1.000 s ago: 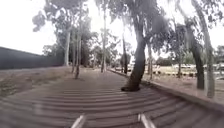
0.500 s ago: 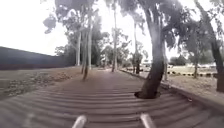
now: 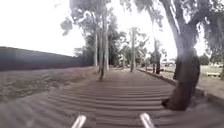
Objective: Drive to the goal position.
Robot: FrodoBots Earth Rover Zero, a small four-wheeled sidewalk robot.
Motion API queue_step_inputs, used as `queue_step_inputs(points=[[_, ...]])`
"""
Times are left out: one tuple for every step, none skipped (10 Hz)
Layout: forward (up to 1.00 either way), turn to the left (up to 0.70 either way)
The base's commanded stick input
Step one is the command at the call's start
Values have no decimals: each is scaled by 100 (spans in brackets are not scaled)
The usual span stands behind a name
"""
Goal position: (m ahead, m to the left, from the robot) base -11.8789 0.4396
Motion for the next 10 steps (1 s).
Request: queue_step_inputs(points=[[100, -27], [100, -27], [100, -27], [100, -26], [100, -20], [100, -6], [100, 0], [100, 0], [100, 0], [100, 0]])
